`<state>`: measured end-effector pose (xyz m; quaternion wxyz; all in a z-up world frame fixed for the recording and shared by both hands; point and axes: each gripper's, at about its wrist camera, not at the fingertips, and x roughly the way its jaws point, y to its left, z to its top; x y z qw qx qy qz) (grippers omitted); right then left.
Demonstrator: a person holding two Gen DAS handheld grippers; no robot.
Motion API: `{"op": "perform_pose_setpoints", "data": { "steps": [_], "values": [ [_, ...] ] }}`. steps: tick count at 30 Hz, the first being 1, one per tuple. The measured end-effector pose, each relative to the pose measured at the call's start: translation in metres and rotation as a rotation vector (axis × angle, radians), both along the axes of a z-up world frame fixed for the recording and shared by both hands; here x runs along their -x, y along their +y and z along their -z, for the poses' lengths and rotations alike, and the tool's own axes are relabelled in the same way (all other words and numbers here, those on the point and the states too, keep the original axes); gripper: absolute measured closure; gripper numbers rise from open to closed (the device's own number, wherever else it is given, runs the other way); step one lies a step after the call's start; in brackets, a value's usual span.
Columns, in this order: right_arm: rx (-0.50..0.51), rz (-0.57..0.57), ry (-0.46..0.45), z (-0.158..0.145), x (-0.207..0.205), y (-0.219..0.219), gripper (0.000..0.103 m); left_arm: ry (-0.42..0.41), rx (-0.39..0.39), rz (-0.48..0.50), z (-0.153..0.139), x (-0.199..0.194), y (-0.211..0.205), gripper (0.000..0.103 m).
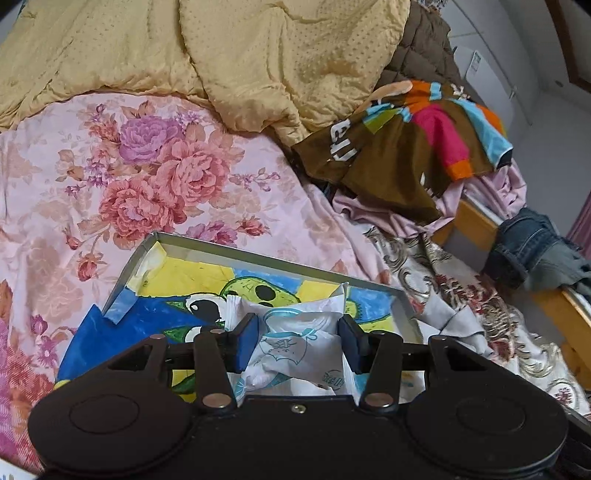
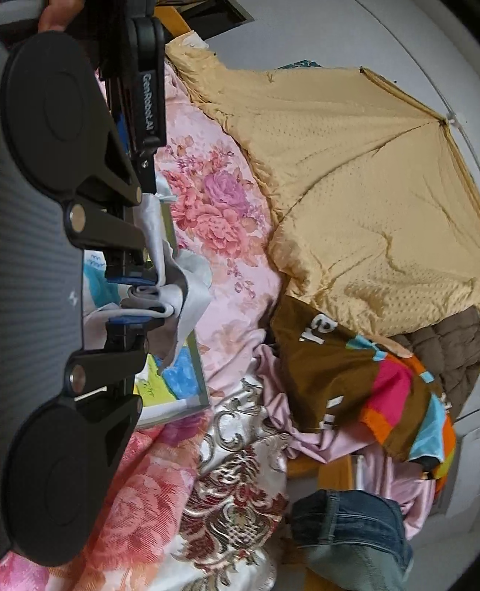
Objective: Organize soft objects
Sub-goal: 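Carry the mask packet and gray sock over the tray with both tools, then lower both tools into the tray and open them to release the items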
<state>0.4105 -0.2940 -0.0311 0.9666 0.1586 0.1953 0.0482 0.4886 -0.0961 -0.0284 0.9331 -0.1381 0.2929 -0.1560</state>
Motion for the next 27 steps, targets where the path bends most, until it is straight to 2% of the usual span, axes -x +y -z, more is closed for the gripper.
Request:
{"op": "perform_pose_setpoints", "data": {
  "steps": [4, 11, 18, 27],
  "values": [
    [-0.020, -0.006, 0.036, 0.005, -0.006, -0.002, 0.083, 0.047, -0.051, -0.014, 0.008, -0.010, -0.007, 0.053],
    [-0.021, -0.022, 0.064, 0.006, -0.010, 0.001, 0.082, 0.078, -0.048, -0.032, 0.015, -0.016, -0.005, 0.052],
    [-0.044, -0.030, 0.090, 0.010, -0.013, -0.001, 0.075, 0.083, -0.071, -0.018, 0.016, -0.016, -0.011, 0.050],
    [-0.074, -0.034, 0.096, 0.012, -0.013, -0.002, 0.067, 0.109, -0.064, -0.019, 0.016, -0.018, -0.012, 0.046]
  ]
}}
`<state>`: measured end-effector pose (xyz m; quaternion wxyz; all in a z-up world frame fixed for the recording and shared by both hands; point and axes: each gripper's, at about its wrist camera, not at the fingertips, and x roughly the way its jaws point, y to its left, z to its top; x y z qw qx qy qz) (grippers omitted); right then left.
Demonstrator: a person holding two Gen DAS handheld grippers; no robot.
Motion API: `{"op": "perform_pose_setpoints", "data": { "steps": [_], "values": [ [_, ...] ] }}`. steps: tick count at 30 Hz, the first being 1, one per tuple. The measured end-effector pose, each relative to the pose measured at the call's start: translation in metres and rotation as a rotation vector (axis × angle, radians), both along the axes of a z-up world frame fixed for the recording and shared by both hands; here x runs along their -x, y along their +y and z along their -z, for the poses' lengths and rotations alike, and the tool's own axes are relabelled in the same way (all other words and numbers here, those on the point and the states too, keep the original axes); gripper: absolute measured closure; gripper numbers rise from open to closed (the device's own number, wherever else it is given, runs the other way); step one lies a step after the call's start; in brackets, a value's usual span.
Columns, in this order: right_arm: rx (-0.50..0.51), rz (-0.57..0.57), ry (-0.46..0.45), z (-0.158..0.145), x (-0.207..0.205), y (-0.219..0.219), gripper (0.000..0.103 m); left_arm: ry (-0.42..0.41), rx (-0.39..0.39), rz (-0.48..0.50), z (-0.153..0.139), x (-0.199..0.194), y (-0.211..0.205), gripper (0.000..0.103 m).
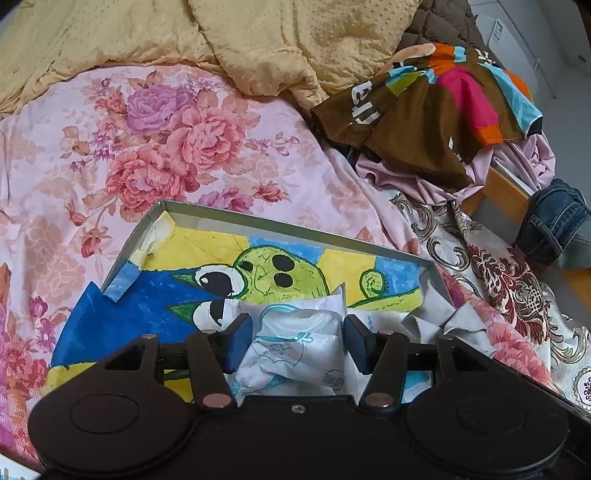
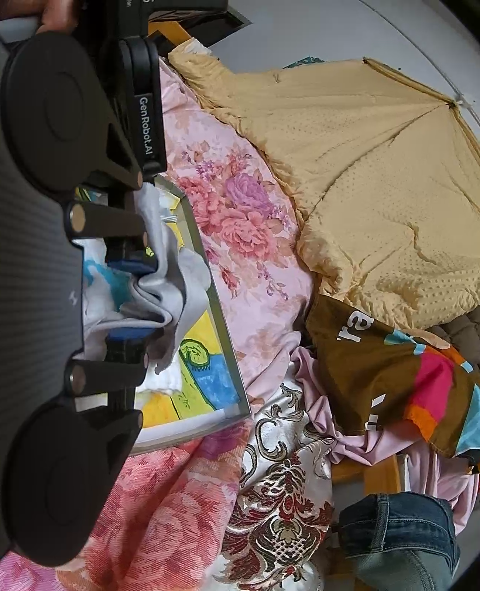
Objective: Organize soft objects
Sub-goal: 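Lower both tools into the tray and open them to release the items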
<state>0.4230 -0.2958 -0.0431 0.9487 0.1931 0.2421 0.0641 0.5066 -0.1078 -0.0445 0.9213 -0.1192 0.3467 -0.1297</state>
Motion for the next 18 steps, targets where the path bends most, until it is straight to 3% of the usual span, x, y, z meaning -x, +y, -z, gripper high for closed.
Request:
{"op": "perform_pose_setpoints", "data": {
  "steps": [12, 18],
  "values": [
    [-0.016, -0.007, -0.015, 0.000, 0.003, -0.002, 0.042, 0.002, 0.025, -0.035, -0.003, 0.001, 0.009, 0.033],
    [0.023, -0.023, -0.029, -0.006, 0.008, 0.005, 0.030, 0.002, 0.026, -0.050, -0.008, 0.008, 0.014, 0.028]
  ]
}}
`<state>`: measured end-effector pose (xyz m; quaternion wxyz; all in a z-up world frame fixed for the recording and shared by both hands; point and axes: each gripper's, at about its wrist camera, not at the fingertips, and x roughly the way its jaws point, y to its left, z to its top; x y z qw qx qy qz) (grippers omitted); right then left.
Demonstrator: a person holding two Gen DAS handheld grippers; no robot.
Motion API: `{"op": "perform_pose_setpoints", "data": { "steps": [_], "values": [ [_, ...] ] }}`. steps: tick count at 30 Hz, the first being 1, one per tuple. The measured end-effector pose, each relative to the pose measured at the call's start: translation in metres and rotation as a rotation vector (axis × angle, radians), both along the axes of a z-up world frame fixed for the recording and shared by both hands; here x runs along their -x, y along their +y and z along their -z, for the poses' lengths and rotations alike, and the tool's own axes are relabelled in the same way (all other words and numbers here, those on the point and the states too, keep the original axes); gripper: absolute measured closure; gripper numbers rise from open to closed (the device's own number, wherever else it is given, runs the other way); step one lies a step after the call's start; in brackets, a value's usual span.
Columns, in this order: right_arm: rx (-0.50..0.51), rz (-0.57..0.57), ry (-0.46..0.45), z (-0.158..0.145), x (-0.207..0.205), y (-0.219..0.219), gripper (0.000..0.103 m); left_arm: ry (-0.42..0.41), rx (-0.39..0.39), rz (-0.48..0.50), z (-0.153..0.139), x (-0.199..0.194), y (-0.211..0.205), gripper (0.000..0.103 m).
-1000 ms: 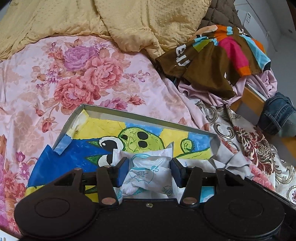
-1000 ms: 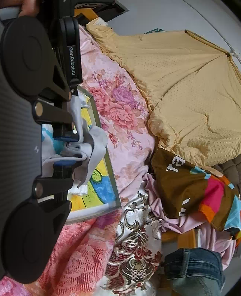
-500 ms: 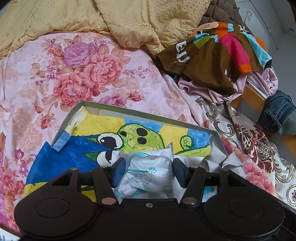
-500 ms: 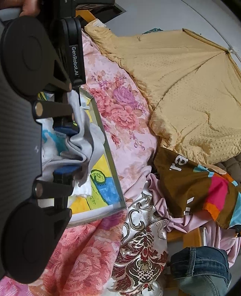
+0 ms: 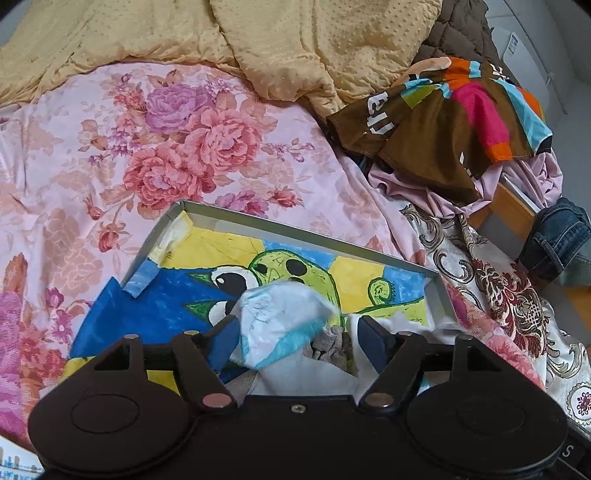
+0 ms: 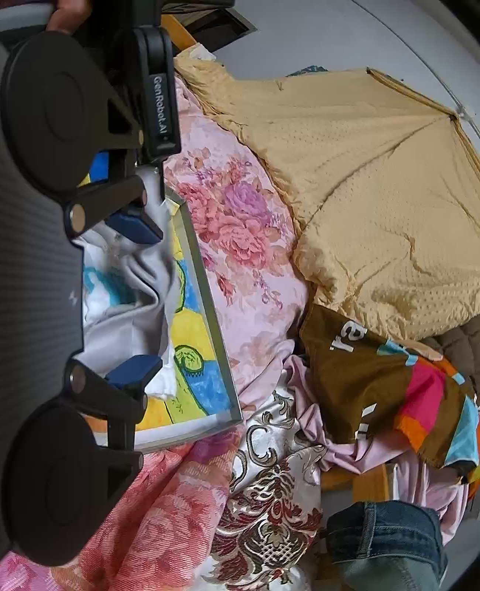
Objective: Organize soft objects
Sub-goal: 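Lower both tools into the tray and open them to release the items, then move both tools back toward the orange silicone piece and black striped sock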
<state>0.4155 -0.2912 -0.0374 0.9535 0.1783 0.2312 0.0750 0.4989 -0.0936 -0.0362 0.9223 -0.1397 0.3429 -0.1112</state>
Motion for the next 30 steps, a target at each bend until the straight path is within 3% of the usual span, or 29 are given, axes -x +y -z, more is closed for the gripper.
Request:
{"op": "perform_pose_setpoints", "data": {
  "steps": [11, 19, 30],
  "values": [
    [0.060, -0.005, -0.062, -0.027, 0.026, 0.013, 0.016, -0.047, 0.015, -0.062, -0.018, 0.034, 0.024, 0.016],
    [0.078, 0.022, -0.140, -0.056, 0.059, 0.015, 0.007, -0.127, 0.011, -0.066, -0.036, 0.076, 0.036, 0.008],
    [0.172, 0.071, -0.245, -0.086, 0.125, 0.033, 0.003, -0.210, -0.007, -0.062, -0.061, 0.148, 0.048, 0.002]
  ]
}}
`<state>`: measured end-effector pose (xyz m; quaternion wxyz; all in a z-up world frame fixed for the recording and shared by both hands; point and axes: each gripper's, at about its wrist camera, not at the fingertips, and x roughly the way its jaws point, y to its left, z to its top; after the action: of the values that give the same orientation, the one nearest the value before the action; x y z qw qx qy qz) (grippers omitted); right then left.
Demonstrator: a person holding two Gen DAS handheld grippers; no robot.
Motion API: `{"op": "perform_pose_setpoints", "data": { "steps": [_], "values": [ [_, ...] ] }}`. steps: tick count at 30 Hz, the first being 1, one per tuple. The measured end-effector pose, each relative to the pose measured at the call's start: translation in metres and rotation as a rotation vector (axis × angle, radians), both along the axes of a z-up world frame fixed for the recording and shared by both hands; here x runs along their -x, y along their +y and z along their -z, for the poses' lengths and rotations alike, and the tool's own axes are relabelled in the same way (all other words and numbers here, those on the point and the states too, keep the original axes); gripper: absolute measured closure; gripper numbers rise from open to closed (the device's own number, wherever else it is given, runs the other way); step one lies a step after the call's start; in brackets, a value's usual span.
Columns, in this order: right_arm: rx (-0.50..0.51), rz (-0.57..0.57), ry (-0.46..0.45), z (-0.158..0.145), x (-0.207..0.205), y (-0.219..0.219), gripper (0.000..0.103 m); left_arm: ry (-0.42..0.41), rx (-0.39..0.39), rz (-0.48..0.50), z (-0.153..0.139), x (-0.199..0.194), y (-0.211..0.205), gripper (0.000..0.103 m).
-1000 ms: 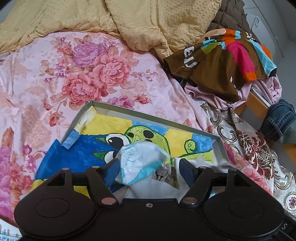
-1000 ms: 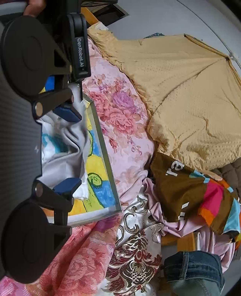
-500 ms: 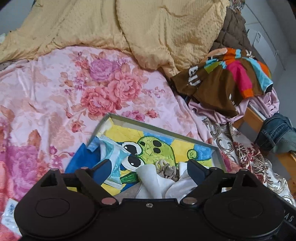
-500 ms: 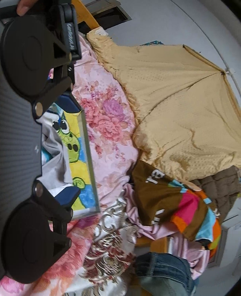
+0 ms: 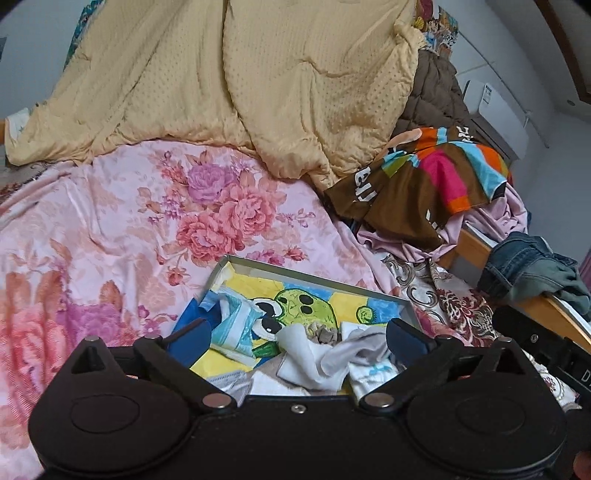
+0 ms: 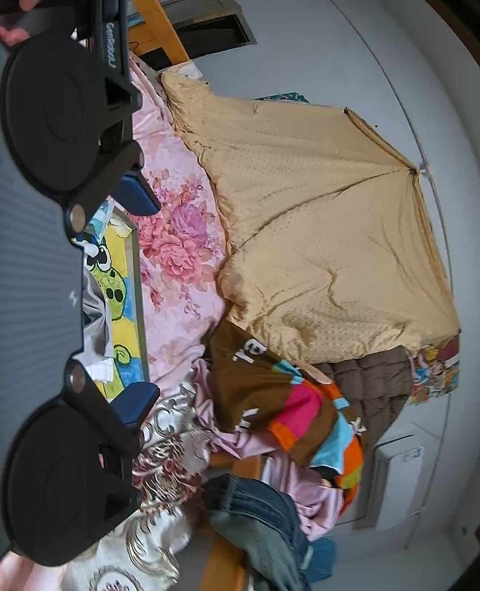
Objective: Organize soft objects
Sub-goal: 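Move both tools back toward the orange silicone piece and black striped sock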
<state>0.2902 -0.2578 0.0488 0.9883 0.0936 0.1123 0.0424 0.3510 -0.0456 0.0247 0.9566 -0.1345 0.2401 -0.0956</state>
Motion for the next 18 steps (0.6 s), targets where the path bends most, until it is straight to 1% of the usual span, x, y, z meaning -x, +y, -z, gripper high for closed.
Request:
{"op": "perform_pose_setpoints", "data": {
  "steps": [3, 6, 14, 18],
  "values": [
    [0.009, -0.004, -0.010, -0.006, 0.016, 0.006, 0.002, -0.019, -0.013, 0.003, -0.004, 0.021, 0.005, 0.001],
    [-0.008, -0.006, -0.016, -0.006, 0.034, 0.013, 0.000, -0.035, -0.035, 0.011, -0.008, 0.040, 0.010, 0.001],
    [0.026, -0.018, -0.008, 0.002, 0.075, 0.034, 0.000, -0.049, -0.064, 0.030, -0.011, 0.087, 0.027, 0.001],
    [0.058, -0.016, -0.041, 0.003, 0.098, 0.048, 0.000, -0.058, -0.064, 0.041, -0.008, 0.107, 0.037, 0.001]
  ]
}}
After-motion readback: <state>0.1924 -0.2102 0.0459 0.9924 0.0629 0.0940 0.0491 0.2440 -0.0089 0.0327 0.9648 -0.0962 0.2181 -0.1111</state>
